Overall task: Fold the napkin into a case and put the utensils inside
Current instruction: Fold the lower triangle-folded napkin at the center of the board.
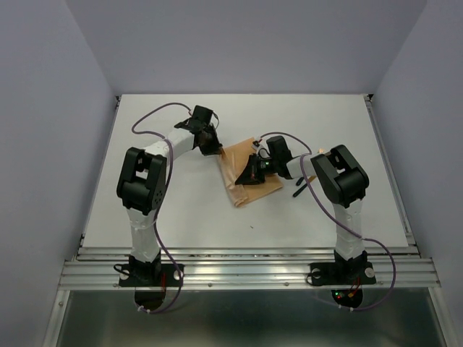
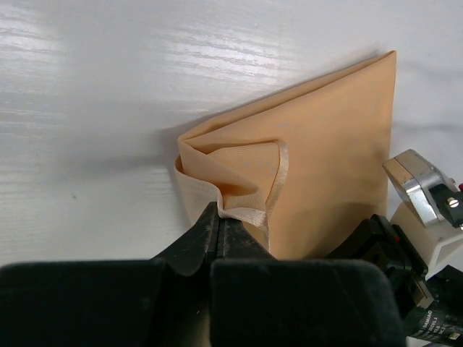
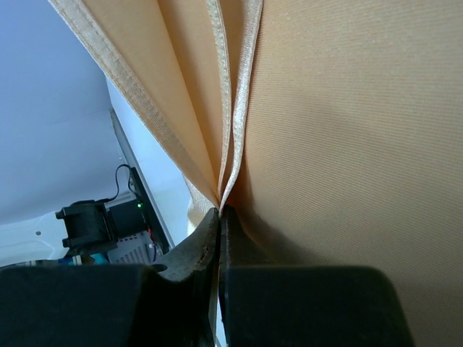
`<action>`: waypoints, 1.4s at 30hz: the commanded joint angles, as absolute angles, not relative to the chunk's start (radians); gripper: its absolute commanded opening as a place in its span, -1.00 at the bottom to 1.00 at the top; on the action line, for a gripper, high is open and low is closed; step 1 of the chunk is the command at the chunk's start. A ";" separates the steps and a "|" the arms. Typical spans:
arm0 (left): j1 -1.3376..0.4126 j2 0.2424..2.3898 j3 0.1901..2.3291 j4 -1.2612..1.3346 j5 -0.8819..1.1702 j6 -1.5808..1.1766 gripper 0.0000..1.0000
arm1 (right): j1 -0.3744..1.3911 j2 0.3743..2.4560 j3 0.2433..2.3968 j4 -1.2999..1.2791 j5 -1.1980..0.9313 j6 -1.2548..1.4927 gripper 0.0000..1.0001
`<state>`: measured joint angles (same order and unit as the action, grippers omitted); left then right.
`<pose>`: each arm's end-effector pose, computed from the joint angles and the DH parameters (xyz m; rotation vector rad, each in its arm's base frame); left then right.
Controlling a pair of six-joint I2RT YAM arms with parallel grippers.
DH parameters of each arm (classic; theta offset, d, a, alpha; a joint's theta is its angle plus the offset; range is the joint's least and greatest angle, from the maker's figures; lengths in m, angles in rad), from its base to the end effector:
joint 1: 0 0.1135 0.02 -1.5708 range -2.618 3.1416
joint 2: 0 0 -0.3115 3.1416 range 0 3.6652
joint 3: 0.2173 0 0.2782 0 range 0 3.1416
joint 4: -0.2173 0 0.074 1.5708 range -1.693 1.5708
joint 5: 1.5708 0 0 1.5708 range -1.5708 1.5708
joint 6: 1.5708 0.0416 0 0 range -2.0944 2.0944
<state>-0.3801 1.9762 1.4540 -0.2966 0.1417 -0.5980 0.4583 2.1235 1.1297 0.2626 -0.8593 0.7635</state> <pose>0.4500 -0.1861 0.2321 -0.1999 2.4651 -0.6134 0.3962 0.2306 0.1161 -0.1240 2.5234 1.5627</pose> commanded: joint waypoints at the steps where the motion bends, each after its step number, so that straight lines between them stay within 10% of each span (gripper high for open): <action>1: -0.382 2.006 1.512 -0.296 0.181 -0.627 -1.00 | 0.454 2.126 1.138 0.304 -0.888 0.752 -0.99; 11: -0.383 2.086 1.537 -0.253 0.221 -0.701 -1.00 | 0.454 2.096 1.123 0.304 -0.864 0.761 -0.97; 17: -0.382 2.097 1.536 -0.268 0.190 -0.704 -1.00 | 0.454 1.956 1.103 0.226 -0.766 0.718 -0.15; 24: -0.383 2.103 1.537 -0.268 0.196 -0.700 -1.00 | 0.402 1.813 1.132 0.025 -0.540 0.591 0.06; 37: -0.382 2.109 1.552 -0.279 0.198 -0.690 -1.00 | 0.344 1.944 1.290 -0.288 -0.172 0.362 0.18; 42: -0.383 2.115 1.566 -0.293 0.190 -0.690 -1.00 | 0.344 1.970 1.276 -0.288 -0.193 0.342 -0.12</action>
